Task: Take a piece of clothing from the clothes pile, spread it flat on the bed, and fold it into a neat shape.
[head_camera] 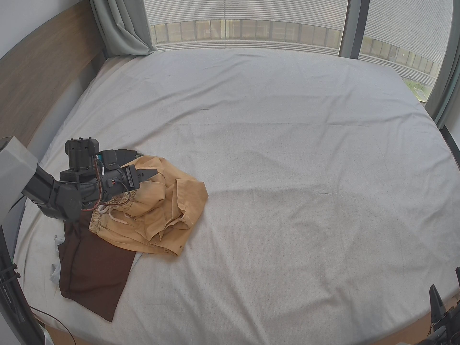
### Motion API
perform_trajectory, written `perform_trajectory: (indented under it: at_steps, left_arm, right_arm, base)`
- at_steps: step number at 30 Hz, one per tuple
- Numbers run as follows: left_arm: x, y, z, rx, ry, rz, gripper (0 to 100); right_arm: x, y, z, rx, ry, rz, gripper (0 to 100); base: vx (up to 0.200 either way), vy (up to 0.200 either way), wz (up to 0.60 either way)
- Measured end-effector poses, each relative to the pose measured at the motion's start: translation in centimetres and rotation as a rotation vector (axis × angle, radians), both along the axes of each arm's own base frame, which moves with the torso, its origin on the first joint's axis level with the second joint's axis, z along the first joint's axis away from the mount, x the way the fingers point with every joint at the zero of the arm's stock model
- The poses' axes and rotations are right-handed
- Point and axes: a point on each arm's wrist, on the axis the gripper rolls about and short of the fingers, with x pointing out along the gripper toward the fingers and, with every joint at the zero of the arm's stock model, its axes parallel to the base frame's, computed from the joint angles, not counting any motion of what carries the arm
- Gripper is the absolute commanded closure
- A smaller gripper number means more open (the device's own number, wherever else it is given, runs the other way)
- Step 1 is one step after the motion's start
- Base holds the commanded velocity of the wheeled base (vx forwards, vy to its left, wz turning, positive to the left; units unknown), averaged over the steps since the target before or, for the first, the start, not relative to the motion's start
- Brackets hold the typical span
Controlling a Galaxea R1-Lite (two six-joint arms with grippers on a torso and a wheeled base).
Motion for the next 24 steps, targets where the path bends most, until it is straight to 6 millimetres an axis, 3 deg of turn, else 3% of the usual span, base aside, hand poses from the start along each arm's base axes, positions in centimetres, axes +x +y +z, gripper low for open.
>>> perform_trajectory:
  at_steps: [13,24]
  left_arm:
    - [-0.4,0.1,-0.4,-0.016,0.027,0.005,100]
    - [-2.6,-0.2,2.5,-0.133,0.028,0.036,100]
  right_arm:
    - [0.0,0.0,0.0,0.0,0.0,0.0,0]
    - [0.0,0.0,0.0,0.0,-0.001,-0.002,0]
  base:
    - [0.0,0.0,0.0]
    - [0.0,0.0,0.0]
